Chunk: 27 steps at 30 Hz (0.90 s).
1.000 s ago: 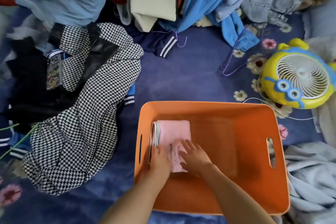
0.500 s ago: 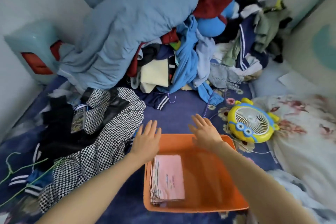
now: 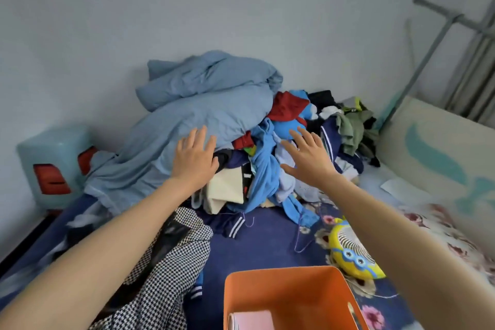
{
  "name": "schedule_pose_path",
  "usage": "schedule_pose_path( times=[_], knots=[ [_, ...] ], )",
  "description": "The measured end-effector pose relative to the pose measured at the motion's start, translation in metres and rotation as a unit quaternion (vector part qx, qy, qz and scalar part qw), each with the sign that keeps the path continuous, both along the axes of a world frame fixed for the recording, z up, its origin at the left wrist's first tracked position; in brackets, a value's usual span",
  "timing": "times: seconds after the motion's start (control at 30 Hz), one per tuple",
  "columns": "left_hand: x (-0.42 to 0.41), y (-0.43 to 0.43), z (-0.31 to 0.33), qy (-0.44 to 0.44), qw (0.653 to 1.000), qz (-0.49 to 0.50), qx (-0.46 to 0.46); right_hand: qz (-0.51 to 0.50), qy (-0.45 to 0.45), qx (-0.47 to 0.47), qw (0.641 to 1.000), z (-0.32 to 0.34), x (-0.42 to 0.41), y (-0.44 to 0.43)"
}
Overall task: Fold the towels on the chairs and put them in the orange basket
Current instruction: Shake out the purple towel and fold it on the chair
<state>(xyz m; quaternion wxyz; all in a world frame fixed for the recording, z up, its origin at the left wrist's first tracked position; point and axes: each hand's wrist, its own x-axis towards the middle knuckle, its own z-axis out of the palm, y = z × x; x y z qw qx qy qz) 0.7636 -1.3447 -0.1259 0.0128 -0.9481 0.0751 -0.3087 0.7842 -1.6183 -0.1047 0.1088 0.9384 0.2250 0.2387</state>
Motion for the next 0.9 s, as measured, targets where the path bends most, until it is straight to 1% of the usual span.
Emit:
schedule_pose_path(
  times=[0.13,0.3,0.4,0.57,0.67,0.73,0.8,0.9],
  knots=[
    [0.001,0.002,0.008,-0.019,1.000,-0.017,0.012,-0.013,-0.038,-0.013,0.999,0.010,-0.016,0.001],
    [-0.001,-0.025,0.006,-0.054,0.996,-0.066,0.017,-0.070,-0.031,-0.040,0.996,0.009,-0.048,-0.022],
    [-0.008,-0.067,0.001,-0.054,0.992,-0.116,0.019,-0.113,-0.022,-0.065,0.991,0.005,-0.080,-0.055],
    [-0.029,-0.155,-0.002,-0.034,0.976,-0.216,0.015,-0.176,-0.047,-0.088,0.979,0.005,-0.151,-0.121],
    [-0.059,-0.223,-0.004,-0.028,0.957,-0.287,0.021,-0.226,-0.059,-0.091,0.968,-0.005,-0.213,-0.176],
    [-0.083,-0.269,-0.009,-0.014,0.941,-0.336,0.034,-0.259,-0.074,-0.073,0.960,-0.016,-0.261,-0.209],
    [-0.116,-0.315,-0.014,0.010,0.917,-0.395,0.048,-0.305,-0.086,-0.063,0.946,-0.030,-0.316,-0.240],
    [-0.163,-0.370,-0.028,-0.001,0.876,-0.475,0.081,-0.381,-0.089,-0.047,0.919,-0.050,-0.396,-0.265]
  ],
)
